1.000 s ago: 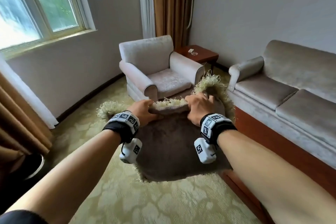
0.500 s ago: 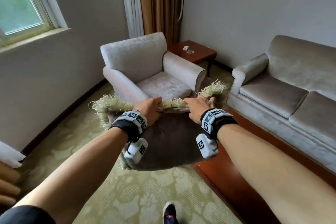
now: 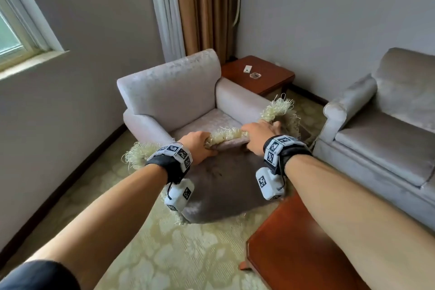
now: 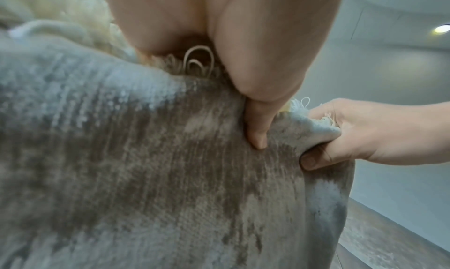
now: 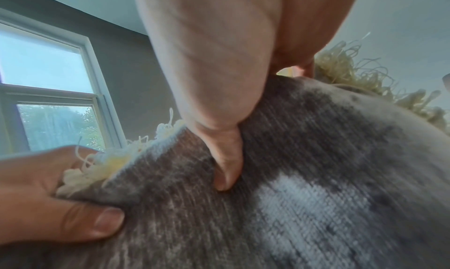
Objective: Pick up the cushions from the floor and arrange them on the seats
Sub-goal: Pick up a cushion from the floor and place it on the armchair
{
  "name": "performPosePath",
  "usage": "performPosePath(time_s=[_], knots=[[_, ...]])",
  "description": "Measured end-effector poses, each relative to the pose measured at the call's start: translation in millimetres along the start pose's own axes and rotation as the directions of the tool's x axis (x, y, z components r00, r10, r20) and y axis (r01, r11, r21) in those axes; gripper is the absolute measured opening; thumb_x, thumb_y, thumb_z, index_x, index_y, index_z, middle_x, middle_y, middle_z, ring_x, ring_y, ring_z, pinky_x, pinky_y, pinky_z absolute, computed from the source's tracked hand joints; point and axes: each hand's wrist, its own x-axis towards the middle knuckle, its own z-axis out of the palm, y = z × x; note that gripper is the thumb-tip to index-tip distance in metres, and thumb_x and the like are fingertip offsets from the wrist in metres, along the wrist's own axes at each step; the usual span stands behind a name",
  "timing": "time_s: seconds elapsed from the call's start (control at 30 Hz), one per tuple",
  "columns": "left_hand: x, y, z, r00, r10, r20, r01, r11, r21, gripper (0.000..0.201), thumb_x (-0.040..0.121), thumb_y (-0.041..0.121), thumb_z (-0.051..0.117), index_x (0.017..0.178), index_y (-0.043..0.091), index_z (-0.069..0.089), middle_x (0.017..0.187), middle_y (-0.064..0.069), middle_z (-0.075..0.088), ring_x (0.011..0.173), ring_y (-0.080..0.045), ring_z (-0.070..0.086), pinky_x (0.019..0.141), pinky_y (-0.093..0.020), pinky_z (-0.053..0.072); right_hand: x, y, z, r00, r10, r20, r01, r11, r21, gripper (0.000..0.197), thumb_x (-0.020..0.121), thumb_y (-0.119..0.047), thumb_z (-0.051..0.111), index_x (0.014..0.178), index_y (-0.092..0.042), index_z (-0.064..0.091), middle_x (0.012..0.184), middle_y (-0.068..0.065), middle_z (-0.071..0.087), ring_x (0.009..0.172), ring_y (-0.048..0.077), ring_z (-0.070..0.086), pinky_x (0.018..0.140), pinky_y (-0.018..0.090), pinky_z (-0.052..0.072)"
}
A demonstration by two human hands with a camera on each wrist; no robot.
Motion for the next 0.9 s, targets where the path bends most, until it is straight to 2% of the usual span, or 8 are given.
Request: performPosePath(time_s=[0.1,0.23,0.33,0.43,0.5,0.67,0.8,0.9], knots=[[61,-23,-8,1.000,0.022,0.000,-0.022,1.000,-0.005,0.040,0.075,0.047,0.073,0.065,0.025,0.042,0.081,0.000,0.057,0.082,-0.029,0.059,0.068,-0.031,0.043,65,-2,2,1.000,0.013,-0.004,-0.013,0.999,-0.034,0.040,0.086,-0.020,0.060,0.122,-0.037,0.058,0.117,0.003,0.062,0.119,0.026,0.047,0.093,0.043,0.030],[141,-47,-30,0.997,0.069,0.018,-0.068,0.997,-0.028,0.027,0.077,0.046,0.072,0.087,0.024,0.058,0.094,-0.003,0.065,0.089,-0.029,0.062,0.073,-0.031,0.046,146,-7,-7,0.997,0.067,-0.033,-0.068,0.997,-0.033,0.043,0.085,-0.021,0.061,0.125,-0.039,0.058,0.119,0.001,0.062,0.121,0.026,0.048,0.090,0.042,0.029],[198,-61,-45,0.998,0.066,0.015,-0.064,0.996,-0.069,0.025,0.077,0.046,0.071,0.093,0.030,0.059,0.097,-0.004,0.068,0.092,-0.031,0.064,0.077,-0.032,0.049,195,-9,-21,0.994,0.085,-0.074,-0.087,0.996,-0.020,0.033,0.084,-0.016,0.062,0.109,-0.037,0.062,0.107,0.001,0.061,0.117,0.026,0.046,0.088,0.041,0.028],[246,-75,-54,0.999,0.027,0.030,-0.024,0.994,-0.105,0.023,0.078,0.046,0.071,0.089,0.034,0.054,0.097,-0.004,0.067,0.092,-0.030,0.064,0.080,-0.034,0.050,246,-10,-32,0.991,0.054,-0.120,-0.057,0.998,-0.026,0.025,0.077,-0.005,0.059,0.074,-0.028,0.049,0.098,-0.004,0.062,0.114,0.024,0.045,0.090,0.043,0.028],[279,-86,-57,0.999,0.005,0.052,0.002,0.991,-0.130,0.023,0.079,0.046,0.070,0.087,0.035,0.052,0.094,-0.001,0.065,0.091,-0.028,0.063,0.083,-0.035,0.051,282,-11,-35,0.990,0.013,-0.142,-0.019,0.999,-0.041,0.028,0.074,0.001,0.056,0.067,-0.025,0.047,0.091,-0.008,0.058,0.112,0.022,0.045,0.091,0.043,0.026],[356,-116,-51,0.990,-0.098,0.098,0.113,0.981,-0.159,0.020,0.083,0.038,0.069,0.096,0.028,0.059,0.090,0.003,0.061,0.084,-0.022,0.057,0.079,-0.028,0.046,381,-12,-28,0.978,-0.147,-0.148,0.135,0.987,-0.090,0.033,0.077,-0.001,0.060,0.091,-0.029,0.069,0.098,-0.011,0.061,0.111,0.018,0.045,0.096,0.045,0.026],[428,-135,-40,0.976,-0.186,0.113,0.202,0.967,-0.154,0.020,0.085,0.036,0.069,0.088,0.021,0.056,0.090,-0.002,0.061,0.085,-0.024,0.058,0.076,-0.027,0.043,476,-7,-16,0.953,-0.273,-0.129,0.259,0.959,-0.118,0.038,0.077,0.000,0.062,0.097,-0.031,0.072,0.103,-0.012,0.063,0.111,0.016,0.045,0.095,0.045,0.025],[474,-155,-28,0.950,-0.286,0.126,0.307,0.932,-0.194,0.019,0.085,0.034,0.069,0.090,0.021,0.057,0.090,-0.002,0.062,0.088,-0.026,0.060,0.076,-0.027,0.044,543,-6,-9,0.921,-0.381,-0.078,0.367,0.918,-0.150,0.041,0.075,0.001,0.061,0.097,-0.031,0.072,0.101,-0.011,0.064,0.114,0.018,0.046,0.098,0.048,0.026]])
